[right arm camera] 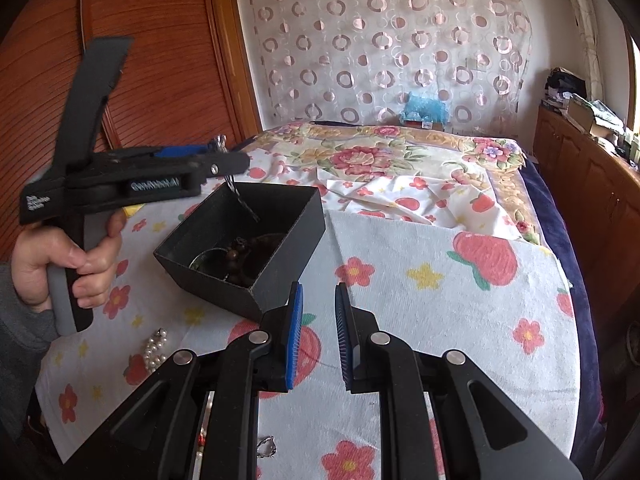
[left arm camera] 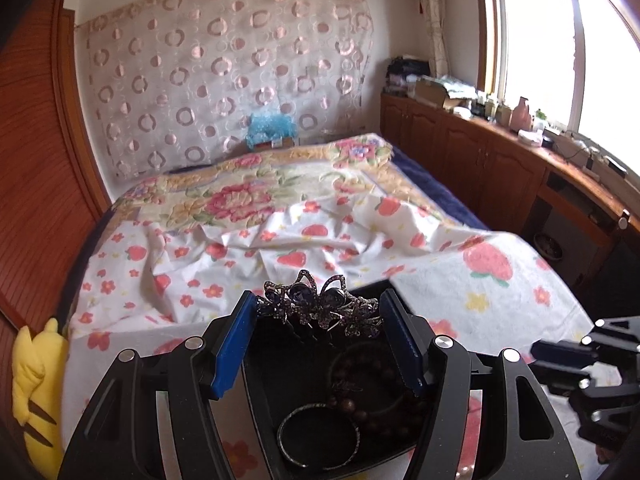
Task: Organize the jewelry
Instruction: 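Open both tools and withdraw them from the black box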
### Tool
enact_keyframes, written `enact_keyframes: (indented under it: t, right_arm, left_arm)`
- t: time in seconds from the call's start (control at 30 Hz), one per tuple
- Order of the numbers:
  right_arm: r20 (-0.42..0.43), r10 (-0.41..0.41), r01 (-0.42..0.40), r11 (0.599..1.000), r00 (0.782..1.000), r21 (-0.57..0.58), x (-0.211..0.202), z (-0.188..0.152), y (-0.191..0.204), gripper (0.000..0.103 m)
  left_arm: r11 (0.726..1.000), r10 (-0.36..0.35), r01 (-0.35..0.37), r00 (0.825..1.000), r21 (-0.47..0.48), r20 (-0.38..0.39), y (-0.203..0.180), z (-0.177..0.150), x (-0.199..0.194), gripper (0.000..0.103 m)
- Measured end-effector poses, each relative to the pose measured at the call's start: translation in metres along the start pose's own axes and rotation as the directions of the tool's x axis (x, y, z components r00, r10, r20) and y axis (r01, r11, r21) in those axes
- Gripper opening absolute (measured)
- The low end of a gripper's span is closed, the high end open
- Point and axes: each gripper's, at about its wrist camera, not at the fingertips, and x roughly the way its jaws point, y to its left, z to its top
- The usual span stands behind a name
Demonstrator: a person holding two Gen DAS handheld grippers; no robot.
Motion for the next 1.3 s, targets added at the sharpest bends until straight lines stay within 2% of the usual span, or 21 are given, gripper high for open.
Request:
enact_keyframes:
  t: [0.07, 0.2, 0.6, 0.8, 0.97, 1.3]
  right_arm:
    - [-0.001, 0.0, 0.0, 1.0, 1.0, -0.002, 0.0, -0.002, 0.001, 0.018]
    - [0.003, 0.002, -0.002, 1.0, 1.0, 0.0, -0.001, -0.003, 0.001, 0.018]
    - [-0.004, 0.022, -0.022, 0.998, 1.0, -0.056, -0.01, -0.018, 0.03, 0.018]
    - [-0.045, 0.048, -0.051, 0.995, 0.998, -0.086, -0.016, -0.039, 0.048, 0.018]
    - [-0.075, 0.084, -0.091, 0.991, 0.994, -0.099, -0.02, -0.053, 0.062, 0.018]
    - [-0.158, 0.114, -0.132, 0.985, 0.981, -0.111, -0.007, -0.071, 0.078, 0.018]
  left_arm:
    - [1.0, 0.007, -0.006, 0.999, 0.01, -0.039, 0.002, -0.01, 0.005, 0.061]
    - [1.0, -0.017, 0.017, 1.0, 0.009, -0.025, 0.008, -0.024, -0.011, 0.066]
    - [0.999, -0.047, 0.047, 0.999, 0.01, -0.004, 0.018, -0.065, -0.062, 0.066]
    - [0.998, -0.055, 0.056, 0.998, 0.028, -0.015, 0.015, -0.088, -0.076, 0.066]
    - [0.996, -0.088, 0.088, 0.996, 0.004, -0.028, 0.017, -0.11, -0.085, 0.066]
    - [0.994, -0.112, 0.111, 0.992, -0.01, -0.056, 0.014, -0.142, -0.095, 0.066]
